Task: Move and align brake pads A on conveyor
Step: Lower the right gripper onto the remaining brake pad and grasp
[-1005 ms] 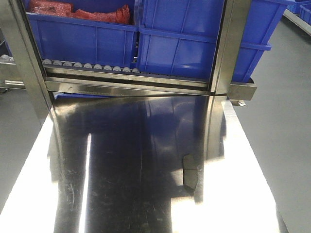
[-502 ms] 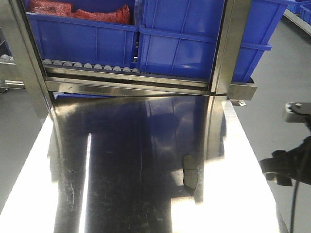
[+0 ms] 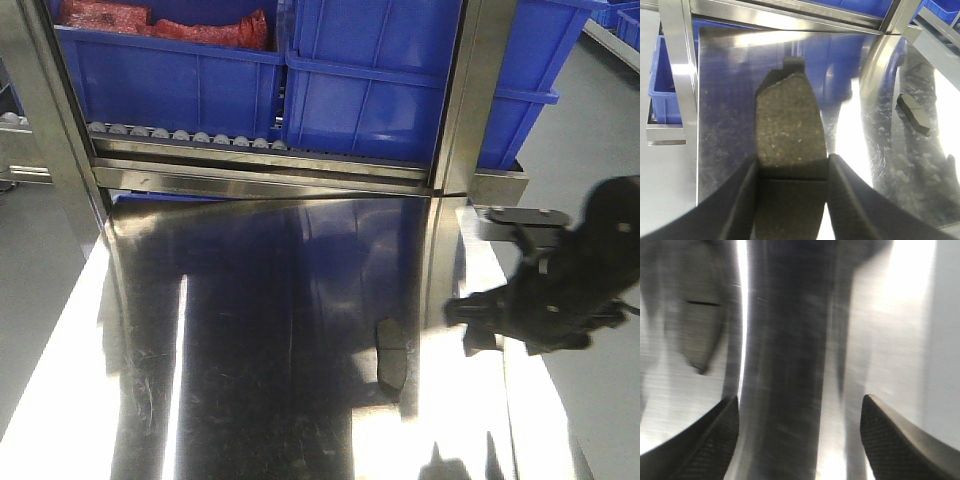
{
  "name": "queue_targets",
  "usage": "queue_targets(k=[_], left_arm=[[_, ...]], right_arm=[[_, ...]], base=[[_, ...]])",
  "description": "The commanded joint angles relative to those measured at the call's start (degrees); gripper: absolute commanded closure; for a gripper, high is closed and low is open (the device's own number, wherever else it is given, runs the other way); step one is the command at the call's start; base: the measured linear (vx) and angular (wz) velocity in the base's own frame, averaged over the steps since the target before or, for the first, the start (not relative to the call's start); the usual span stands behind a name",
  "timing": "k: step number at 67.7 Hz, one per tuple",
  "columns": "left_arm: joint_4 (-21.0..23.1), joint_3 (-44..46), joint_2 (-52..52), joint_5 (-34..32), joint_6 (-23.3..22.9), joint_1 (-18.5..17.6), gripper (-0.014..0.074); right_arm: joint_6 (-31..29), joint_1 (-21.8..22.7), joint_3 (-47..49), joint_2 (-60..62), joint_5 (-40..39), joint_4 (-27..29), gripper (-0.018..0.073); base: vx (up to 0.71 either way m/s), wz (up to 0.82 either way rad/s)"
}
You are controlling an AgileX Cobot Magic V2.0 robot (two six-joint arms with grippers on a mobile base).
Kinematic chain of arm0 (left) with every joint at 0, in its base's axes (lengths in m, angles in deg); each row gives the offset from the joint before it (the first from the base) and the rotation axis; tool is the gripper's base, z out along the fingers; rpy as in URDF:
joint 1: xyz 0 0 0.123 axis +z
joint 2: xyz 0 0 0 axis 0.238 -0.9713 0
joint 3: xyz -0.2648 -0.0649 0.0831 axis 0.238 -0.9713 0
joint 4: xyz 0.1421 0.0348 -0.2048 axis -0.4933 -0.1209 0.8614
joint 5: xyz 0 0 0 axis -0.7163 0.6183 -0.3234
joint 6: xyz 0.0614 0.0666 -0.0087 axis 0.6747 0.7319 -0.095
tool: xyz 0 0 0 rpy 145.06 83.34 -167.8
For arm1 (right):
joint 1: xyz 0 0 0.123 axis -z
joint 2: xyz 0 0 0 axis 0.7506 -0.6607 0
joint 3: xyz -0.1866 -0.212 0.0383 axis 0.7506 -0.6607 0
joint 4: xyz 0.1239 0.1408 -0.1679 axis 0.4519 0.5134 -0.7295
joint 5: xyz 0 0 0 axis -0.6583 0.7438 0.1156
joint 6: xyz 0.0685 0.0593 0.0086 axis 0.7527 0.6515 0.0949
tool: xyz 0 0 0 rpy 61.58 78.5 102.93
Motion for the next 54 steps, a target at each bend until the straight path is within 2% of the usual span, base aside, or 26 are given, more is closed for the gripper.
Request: queue_targets(k=[1, 10, 20, 33, 54], left_arm=[[-0.3, 1.5, -0.8, -5.2, -0.1, -0.3, 0.0603], [-0.3, 1.5, -0.8, -5.2, -0.1, -0.3, 0.0603], [-0.3, 1.5, -0.8, -5.2, -0.1, -0.3, 0.0603], [-0.3, 1.5, -0.8, -5.2, -0.1, -0.3, 0.0603], [-0.3, 1.5, -0.8, -5.2, -0.1, -0.3, 0.0603]], right_arm=[[2.7, -3.3, 4.9, -1.7, -1.2, -0.1, 0.0072], [5.9, -7.7, 10.8, -7.1, -0.5, -0.3, 0.0072], [7.8, -10.4, 17.0, -12.7, 2.0, -2.3, 0.0072], [9.8, -10.7, 21.6, -18.0, 6.1, -3.6, 0.0072], [10.5, -10.6, 22.3, -21.9, 5.5, -3.5, 0.0072]], base=[[0.00, 0.00], [0.00, 0.00], [0.00, 0.00], [0.00, 0.00], [0.00, 0.00]])
